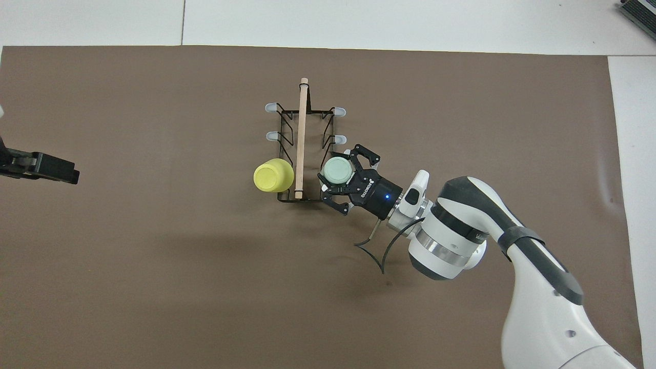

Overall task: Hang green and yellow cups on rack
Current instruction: 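Hang the green cup on the rack peg nearest the right gripper, then open the right gripper and withdraw it from the green cup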

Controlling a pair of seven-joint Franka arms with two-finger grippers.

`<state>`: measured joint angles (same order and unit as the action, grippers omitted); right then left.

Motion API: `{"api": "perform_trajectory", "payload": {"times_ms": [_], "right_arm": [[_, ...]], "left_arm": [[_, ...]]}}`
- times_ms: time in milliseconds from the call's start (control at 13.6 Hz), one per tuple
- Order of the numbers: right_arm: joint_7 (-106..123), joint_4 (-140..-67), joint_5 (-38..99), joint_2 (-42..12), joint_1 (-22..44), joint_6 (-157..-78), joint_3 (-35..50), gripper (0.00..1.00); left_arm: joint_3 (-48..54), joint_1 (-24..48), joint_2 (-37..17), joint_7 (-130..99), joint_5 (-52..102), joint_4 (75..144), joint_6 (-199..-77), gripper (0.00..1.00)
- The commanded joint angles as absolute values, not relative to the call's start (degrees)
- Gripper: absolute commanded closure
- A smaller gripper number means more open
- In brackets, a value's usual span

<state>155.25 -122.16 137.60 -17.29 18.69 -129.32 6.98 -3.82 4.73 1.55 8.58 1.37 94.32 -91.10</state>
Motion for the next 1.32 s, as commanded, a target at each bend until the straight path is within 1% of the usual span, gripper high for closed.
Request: {"api": "perform_trajectory", "payload": {"times_ms": [0, 220, 441, 587, 734, 881, 1101, 1175, 1248], "right_arm": [[153.0, -121.0, 139.7, -15.3, 19.5, -130.9, 6.9, 0.0], [148.9, -120.1, 139.6, -11.7, 21.1, -137.5, 7.0, 0.0], [144.1, -118.3, 138.5, -9.3, 22.6, -142.1, 6.9, 0.0], [141.4, -117.2, 135.3, -7.8, 22.5, -143.5, 6.9, 0.0], [136.0, -116.8, 126.4, -6.9, 22.0, -144.3, 6.6, 0.0], [131.3, -116.9, 116.3, -5.0, 21.9, -144.1, 4.4, 0.0], [122.3, -115.9, 99.1, -3.7, 21.9, -142.7, 0.7, 0.0], [118.9, -115.5, 92.7, -3.3, 21.8, -140.1, -1.0, 0.0], [114.8, -115.5, 86.0, -2.5, 21.8, -135.4, -4.1, 0.0]], "left_arm": [[-3.6, 4.5, 3.3, 8.2, 1.8, 96.0, -91.1, 0.0], [-3.6, 4.5, 3.3, 8.2, 1.8, 96.0, -91.1, 0.0], [-3.6, 4.5, 3.3, 8.2, 1.8, 96.0, -91.1, 0.0], [-3.6, 4.5, 3.3, 8.2, 1.7, 96.0, -91.1, 0.0], [-3.5, 4.5, 3.3, 8.2, 1.8, 96.0, -91.1, 0.0], [-3.5, 4.5, 3.3, 8.2, 1.8, 96.0, -91.1, 0.0], [-3.6, 4.5, 3.3, 8.2, 1.8, 96.0, -91.1, 0.0], [-3.5, 4.5, 3.3, 8.1, 1.8, 95.9, -91.2, 0.0], [-3.5, 4.5, 3.3, 8.2, 1.8, 96.0, -91.1, 0.0]]}}
